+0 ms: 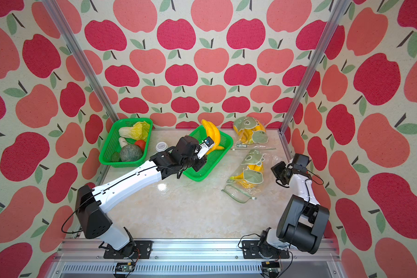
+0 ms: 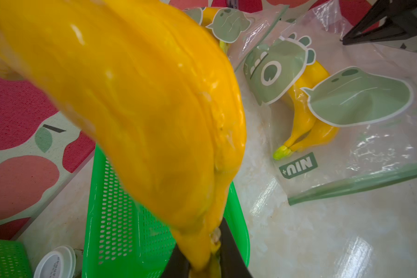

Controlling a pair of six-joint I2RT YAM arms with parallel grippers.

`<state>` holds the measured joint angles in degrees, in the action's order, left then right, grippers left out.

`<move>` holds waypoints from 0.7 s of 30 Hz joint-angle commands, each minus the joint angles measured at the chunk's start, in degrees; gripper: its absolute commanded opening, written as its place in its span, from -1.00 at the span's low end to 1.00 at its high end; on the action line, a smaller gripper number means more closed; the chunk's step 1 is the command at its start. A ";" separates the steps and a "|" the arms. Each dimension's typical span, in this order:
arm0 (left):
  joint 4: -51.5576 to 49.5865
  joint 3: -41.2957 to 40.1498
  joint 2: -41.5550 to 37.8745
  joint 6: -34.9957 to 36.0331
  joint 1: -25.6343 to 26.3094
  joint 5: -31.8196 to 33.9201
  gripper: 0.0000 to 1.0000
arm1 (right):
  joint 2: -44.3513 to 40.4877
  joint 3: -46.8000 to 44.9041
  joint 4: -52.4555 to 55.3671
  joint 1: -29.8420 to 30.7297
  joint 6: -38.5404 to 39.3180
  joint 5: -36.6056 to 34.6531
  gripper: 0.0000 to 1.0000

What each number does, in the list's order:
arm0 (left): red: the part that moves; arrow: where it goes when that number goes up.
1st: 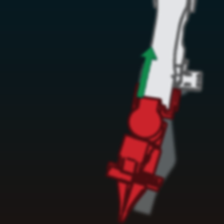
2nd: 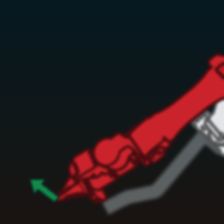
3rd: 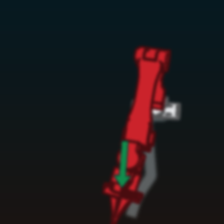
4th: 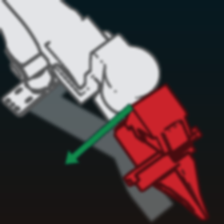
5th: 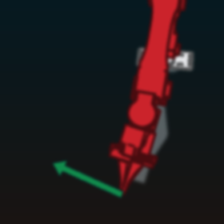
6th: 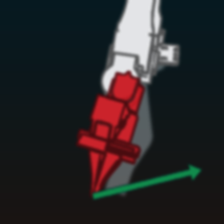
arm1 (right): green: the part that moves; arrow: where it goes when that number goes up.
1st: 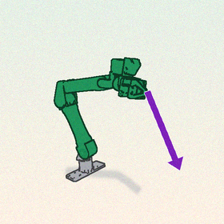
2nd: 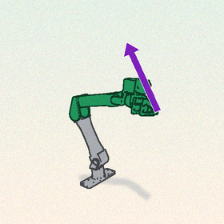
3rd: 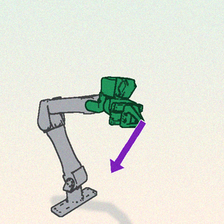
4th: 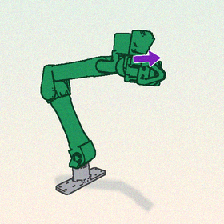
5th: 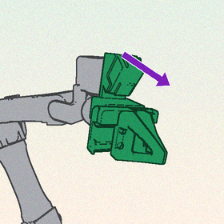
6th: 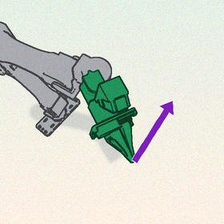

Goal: Open the zip-top bag and take out the banana
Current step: Place the banana in the basket.

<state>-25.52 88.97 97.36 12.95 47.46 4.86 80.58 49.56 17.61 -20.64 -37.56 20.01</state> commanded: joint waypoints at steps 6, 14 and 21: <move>-7.27 11.68 17.87 0.48 -6.63 -2.13 -0.82 | -1.50 -1.77 0.37 -0.23 0.91 1.09 -0.99; -10.05 15.21 24.68 0.14 -7.94 -1.38 -0.79 | -0.85 -2.04 -0.29 -0.23 0.83 1.16 -0.98; -13.15 20.06 29.43 0.80 -9.50 -2.59 -0.52 | -0.95 -2.19 -0.12 -0.27 1.00 1.08 -0.97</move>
<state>-35.51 106.72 124.60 13.15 38.85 3.46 80.14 48.07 17.43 -20.64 -37.54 20.27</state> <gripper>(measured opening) 0.231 0.048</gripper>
